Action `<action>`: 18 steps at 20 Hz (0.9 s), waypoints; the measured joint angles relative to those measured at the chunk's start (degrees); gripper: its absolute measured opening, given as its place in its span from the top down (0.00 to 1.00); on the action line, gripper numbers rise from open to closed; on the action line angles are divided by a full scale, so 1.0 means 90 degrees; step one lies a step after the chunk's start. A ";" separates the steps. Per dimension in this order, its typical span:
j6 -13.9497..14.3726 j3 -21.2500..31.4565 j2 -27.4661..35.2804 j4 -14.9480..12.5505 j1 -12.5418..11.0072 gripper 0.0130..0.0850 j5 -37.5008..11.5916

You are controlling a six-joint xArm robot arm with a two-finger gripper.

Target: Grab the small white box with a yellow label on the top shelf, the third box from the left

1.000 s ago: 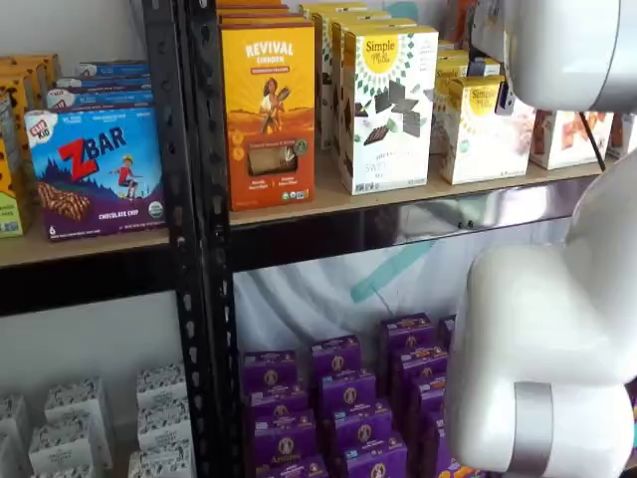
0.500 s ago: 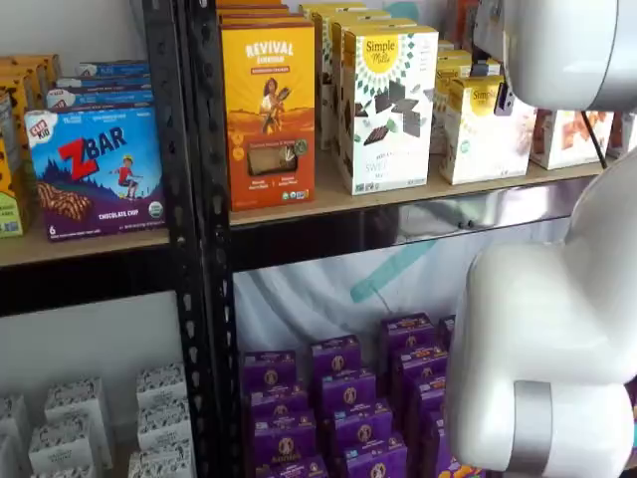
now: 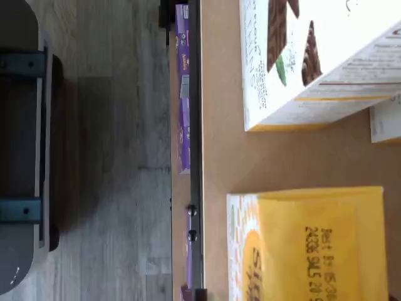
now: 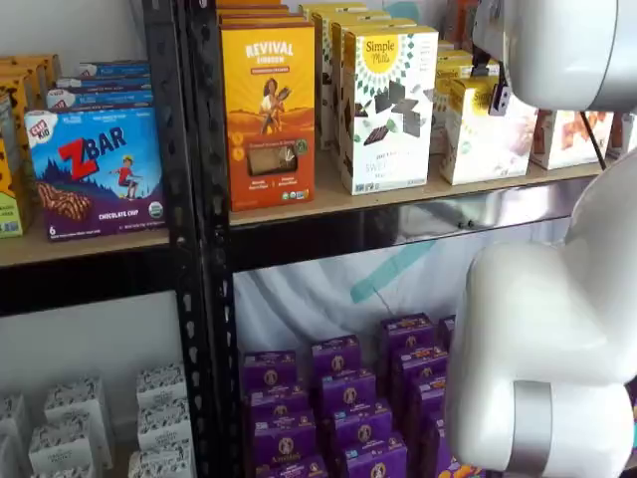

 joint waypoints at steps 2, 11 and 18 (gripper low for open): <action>-0.0002 0.0022 -0.0017 0.0010 -0.0002 0.50 -0.0022; -0.0026 0.0124 -0.0090 0.0078 -0.0034 0.67 -0.0085; -0.0037 0.0201 -0.0166 0.0116 -0.0053 0.67 -0.0048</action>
